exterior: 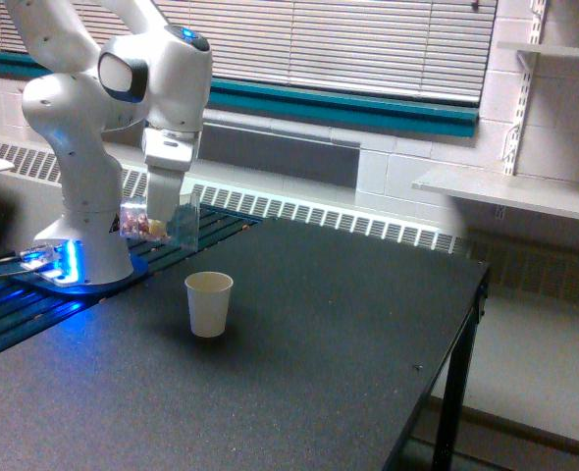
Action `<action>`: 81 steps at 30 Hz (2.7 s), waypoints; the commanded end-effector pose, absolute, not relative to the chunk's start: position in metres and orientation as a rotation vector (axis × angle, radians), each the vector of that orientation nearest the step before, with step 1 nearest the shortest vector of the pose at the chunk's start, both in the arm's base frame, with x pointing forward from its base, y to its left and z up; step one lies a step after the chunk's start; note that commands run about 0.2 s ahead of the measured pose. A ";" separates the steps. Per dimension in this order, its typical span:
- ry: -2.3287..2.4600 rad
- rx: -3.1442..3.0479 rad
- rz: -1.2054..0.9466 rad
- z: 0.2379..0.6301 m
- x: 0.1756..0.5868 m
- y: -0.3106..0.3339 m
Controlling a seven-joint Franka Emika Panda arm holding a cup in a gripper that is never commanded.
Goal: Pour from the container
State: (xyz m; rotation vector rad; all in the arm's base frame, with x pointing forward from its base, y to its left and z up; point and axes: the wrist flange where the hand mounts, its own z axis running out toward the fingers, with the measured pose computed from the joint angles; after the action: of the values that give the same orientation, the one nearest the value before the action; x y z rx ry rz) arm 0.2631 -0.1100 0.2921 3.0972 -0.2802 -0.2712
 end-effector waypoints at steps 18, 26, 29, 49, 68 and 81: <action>-0.238 3.070 -0.373 0.259 0.257 -0.096; -0.216 3.050 -0.410 0.252 0.256 -0.093; -0.209 3.042 -0.417 0.251 0.256 -0.092; -0.210 3.026 -0.389 0.253 0.262 -0.092; -0.220 3.016 -0.395 0.258 0.261 -0.098; -0.217 3.005 -0.395 0.259 0.258 -0.101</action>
State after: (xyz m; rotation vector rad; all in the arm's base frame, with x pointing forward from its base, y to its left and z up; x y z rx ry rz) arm 0.2679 -0.1056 0.2668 3.0112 -0.2364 -0.3612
